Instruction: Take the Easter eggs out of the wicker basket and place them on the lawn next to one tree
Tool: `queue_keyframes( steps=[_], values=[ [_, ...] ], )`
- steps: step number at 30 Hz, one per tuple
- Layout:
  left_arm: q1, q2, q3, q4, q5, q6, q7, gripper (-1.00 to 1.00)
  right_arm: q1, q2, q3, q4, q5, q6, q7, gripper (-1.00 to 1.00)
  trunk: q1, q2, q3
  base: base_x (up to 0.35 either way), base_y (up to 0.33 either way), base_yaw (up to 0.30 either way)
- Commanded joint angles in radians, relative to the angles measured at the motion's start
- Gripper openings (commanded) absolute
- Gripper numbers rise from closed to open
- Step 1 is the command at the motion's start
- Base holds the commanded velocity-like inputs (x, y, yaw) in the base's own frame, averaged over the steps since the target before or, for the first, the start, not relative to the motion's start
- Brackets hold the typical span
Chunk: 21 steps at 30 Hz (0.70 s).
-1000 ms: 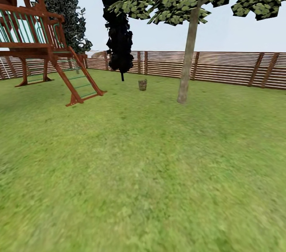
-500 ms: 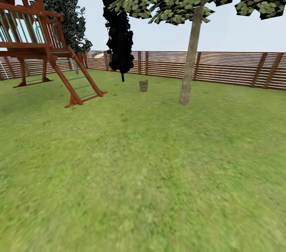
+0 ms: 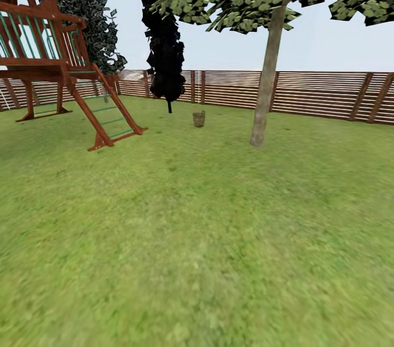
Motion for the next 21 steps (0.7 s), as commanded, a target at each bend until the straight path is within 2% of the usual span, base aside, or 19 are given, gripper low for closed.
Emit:
queue_keyframes(
  steps=[1, 21],
  values=[
    [0.0, 0.0, -0.002, 0.0, 0.006, -0.003, 0.001, 1.0, 0.0, 0.0, -0.001, 0.0, 0.0, -0.003, -0.001, 1.0, 0.001, -0.002, -0.001, 0.311, 0.101, 0.0],
    [0.0, -0.001, -0.002, 0.0, 0.006, -0.003, 0.001, 1.0, 0.0, 0.0, -0.001, 0.0, 0.0, -0.003, -0.001, 1.0, 0.001, -0.002, -0.001, 0.311, 0.1, 0.0]
  ],
)
